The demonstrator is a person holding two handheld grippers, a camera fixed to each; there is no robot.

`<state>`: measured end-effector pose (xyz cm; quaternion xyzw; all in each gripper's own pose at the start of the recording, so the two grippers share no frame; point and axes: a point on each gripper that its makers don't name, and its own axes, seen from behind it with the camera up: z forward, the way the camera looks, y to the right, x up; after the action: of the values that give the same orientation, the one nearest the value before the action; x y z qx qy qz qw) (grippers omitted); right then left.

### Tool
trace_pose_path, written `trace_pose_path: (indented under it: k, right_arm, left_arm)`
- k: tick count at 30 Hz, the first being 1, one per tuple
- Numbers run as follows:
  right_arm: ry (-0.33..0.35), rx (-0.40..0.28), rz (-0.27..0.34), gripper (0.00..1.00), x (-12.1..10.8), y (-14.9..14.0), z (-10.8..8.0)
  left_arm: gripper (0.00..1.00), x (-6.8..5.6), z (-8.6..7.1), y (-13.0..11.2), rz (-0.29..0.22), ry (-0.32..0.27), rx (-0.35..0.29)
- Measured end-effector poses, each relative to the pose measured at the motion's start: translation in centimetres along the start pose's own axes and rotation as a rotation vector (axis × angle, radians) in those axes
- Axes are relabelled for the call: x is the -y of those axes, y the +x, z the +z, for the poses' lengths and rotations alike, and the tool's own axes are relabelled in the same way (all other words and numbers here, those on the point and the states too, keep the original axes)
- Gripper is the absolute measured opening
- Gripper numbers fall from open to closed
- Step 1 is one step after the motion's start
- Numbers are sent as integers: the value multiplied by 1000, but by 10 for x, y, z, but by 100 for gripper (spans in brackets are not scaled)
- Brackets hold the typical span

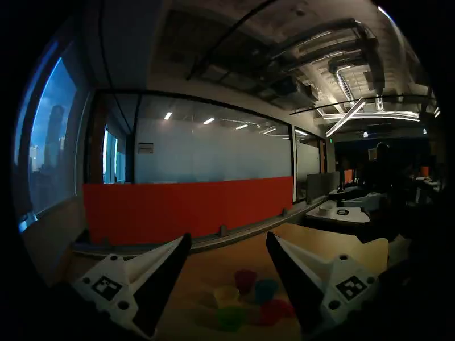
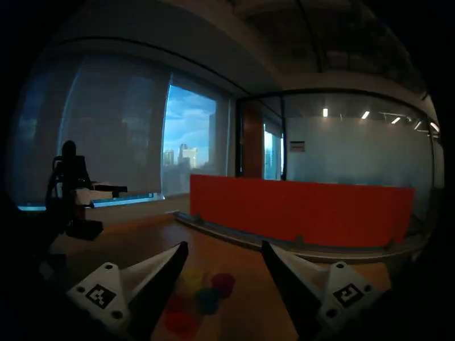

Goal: Pour water

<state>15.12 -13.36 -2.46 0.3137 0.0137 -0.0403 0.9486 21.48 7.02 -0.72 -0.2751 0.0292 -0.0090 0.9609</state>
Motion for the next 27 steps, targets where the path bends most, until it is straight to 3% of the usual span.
trace_pose_path:
  k: [15,27]
  right_arm:
    - [132,141,-14,100,20,-29,17]
    - [191,262,-62,100,23,-64,32]
  left_arm:
    - [98,3,12,-41,54,-61,117]
    - [98,4,22,-94,100,-122,247]
